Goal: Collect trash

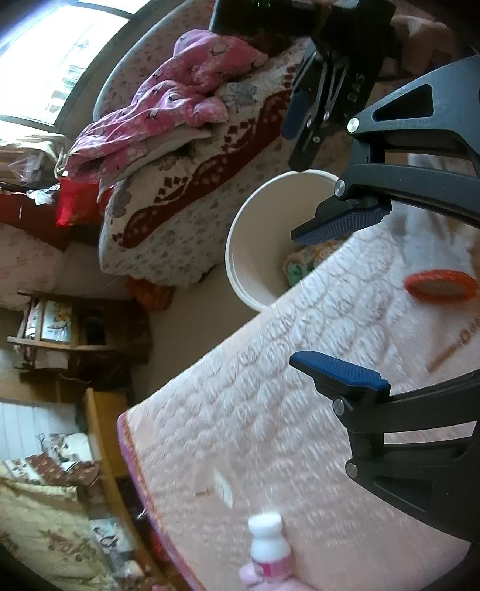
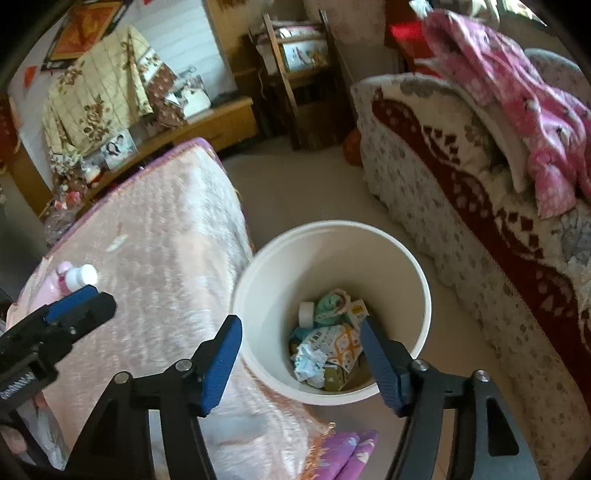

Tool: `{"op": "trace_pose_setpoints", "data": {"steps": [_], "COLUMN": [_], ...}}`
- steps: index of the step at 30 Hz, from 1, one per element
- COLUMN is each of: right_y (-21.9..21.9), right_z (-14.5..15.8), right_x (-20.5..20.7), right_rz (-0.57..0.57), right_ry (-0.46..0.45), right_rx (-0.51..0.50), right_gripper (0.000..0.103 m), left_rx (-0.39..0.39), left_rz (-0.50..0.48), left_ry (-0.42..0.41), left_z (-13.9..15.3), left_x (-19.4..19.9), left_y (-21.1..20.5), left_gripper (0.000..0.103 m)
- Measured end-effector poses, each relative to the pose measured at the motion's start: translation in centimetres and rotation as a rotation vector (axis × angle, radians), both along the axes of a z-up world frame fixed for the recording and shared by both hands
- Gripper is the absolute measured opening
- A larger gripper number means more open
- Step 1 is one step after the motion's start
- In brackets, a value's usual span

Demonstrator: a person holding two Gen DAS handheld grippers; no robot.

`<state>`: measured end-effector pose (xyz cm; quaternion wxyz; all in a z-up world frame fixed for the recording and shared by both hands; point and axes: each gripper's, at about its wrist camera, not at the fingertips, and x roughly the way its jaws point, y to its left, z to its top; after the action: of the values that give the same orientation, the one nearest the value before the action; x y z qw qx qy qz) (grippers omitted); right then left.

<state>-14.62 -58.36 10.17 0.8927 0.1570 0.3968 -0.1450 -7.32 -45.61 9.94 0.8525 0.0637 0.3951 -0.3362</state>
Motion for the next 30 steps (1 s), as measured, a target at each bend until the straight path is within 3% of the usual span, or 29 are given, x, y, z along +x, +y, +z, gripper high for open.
{"op": "trace_pose_setpoints", "data": {"steps": [6, 17, 30], "right_y": [3.6, 7.3, 10.6], "right_z": [1.9, 5.1, 8.7], "right_x": [-1.3, -3.9, -6.4], "right_rz": [0.016, -0.022, -0.048], "right_ry": [-0.048, -0.116, -0.21], "right_rx": [-0.053, -0.149, -0.239], "right_gripper": [0.065, 0.069, 0.084], "left_rx": [0.047, -0.027, -0.071], "left_rz": [0.045, 0.11, 0.192], "left_ry": [-0.108, -0.168, -0.199], "left_z": [1.3, 5.0, 6.9], "left_x": [-2.6, -5.2, -6.9], "left_y": [2.4, 7.5, 10.9], "left_gripper": [0.059, 0.059, 0.059]}}
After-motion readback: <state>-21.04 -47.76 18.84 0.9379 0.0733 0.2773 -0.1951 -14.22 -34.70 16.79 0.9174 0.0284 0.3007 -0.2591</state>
